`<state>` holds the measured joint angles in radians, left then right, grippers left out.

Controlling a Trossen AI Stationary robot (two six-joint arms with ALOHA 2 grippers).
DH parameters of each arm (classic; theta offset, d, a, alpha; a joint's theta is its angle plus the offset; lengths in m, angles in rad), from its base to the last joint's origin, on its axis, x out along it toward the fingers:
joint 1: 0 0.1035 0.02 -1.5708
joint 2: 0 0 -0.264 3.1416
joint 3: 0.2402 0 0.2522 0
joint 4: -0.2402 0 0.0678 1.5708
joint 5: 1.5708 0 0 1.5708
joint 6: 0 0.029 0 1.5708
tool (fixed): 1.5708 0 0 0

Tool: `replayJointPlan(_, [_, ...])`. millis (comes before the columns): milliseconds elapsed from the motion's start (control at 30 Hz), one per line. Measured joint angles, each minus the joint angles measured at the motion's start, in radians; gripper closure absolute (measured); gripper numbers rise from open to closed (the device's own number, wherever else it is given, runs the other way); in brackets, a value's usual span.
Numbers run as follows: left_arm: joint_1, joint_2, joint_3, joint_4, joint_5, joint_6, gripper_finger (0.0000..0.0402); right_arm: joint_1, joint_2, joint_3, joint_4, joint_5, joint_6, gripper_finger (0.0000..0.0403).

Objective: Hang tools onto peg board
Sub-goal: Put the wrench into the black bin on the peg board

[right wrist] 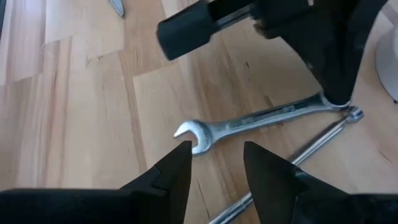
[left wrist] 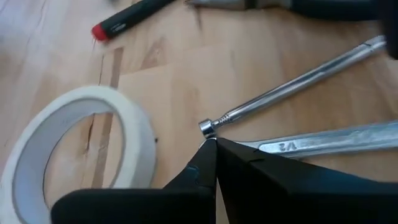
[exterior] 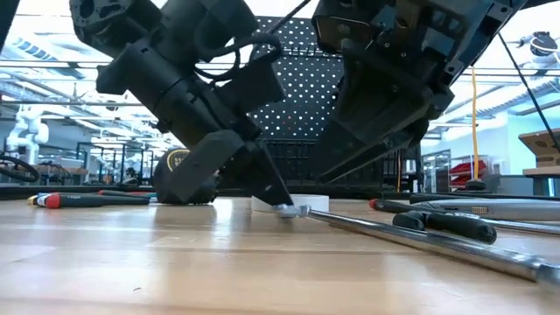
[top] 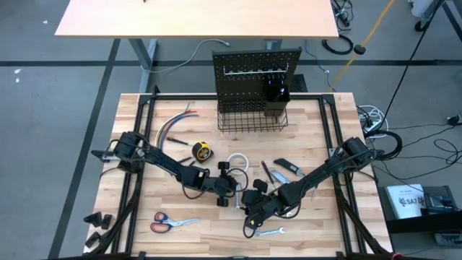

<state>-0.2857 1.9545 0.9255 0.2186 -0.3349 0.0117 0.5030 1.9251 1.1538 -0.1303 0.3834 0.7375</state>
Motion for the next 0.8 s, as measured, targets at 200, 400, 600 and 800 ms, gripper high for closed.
replayJointPlan(200, [0.047, -0.003, 0.003, -0.085, 0.082, -0.129, 0.0394, -0.007, 0.0, 0.0, 0.05, 0.005, -0.006, 0.0266])
replayJointPlan(400, [0.071, -0.004, 0.002, -0.099, 0.174, -0.203, 0.0394, -0.068, 0.0, 0.0, 0.068, 0.032, 0.215, 0.0266])
replayJointPlan(600, [0.071, -0.003, 0.002, -0.104, 0.176, -0.214, 0.0394, -0.098, 0.016, 0.0, 0.057, -0.048, 0.341, 0.0266])
replayJointPlan(800, [0.071, -0.003, 0.001, -0.104, 0.182, -0.216, 0.0394, -0.097, 0.05, 0.0, 0.041, -0.077, 0.406, 0.0266])
